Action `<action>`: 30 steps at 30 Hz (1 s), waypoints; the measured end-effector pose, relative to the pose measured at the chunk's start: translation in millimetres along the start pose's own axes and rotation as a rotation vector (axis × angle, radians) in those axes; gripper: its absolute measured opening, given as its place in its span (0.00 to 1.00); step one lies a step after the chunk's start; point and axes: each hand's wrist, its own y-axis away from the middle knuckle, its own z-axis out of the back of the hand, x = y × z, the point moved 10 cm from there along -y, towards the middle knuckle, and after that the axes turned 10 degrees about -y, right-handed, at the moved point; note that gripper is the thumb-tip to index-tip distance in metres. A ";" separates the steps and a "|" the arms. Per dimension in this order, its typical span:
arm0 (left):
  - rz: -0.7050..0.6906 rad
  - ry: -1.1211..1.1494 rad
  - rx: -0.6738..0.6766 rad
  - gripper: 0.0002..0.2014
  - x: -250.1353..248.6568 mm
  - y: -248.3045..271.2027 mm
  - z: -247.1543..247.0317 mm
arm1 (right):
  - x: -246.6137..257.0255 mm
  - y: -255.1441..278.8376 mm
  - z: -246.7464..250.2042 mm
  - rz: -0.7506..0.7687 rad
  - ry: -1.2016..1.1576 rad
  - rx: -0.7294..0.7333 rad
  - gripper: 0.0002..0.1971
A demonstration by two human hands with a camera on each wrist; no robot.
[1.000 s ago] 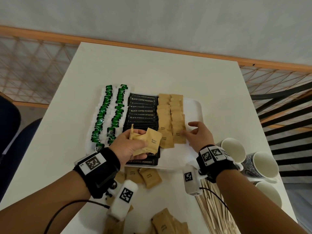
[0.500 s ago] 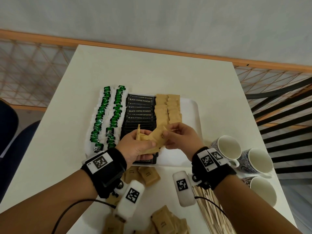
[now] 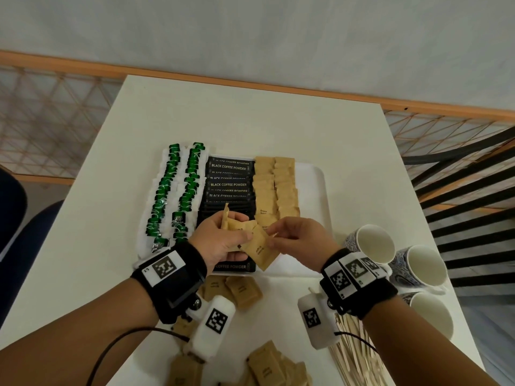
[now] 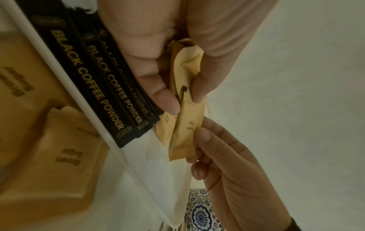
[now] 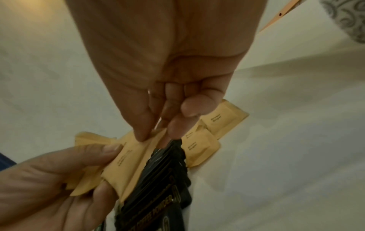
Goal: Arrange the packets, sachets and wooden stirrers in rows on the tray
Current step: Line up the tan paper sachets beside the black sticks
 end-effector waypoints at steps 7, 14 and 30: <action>0.049 0.017 -0.024 0.07 5.4 2.1 0.4 | 9.0 -0.9 16.4 0.154 0.022 -0.198 0.09; 0.093 0.072 0.021 0.14 13.5 2.2 -7.0 | 1.0 5.6 -1.1 0.119 -0.201 -0.066 0.14; 0.118 0.072 -0.014 0.12 18.3 -0.4 5.1 | -25.0 -16.3 17.0 0.073 0.246 -0.208 0.09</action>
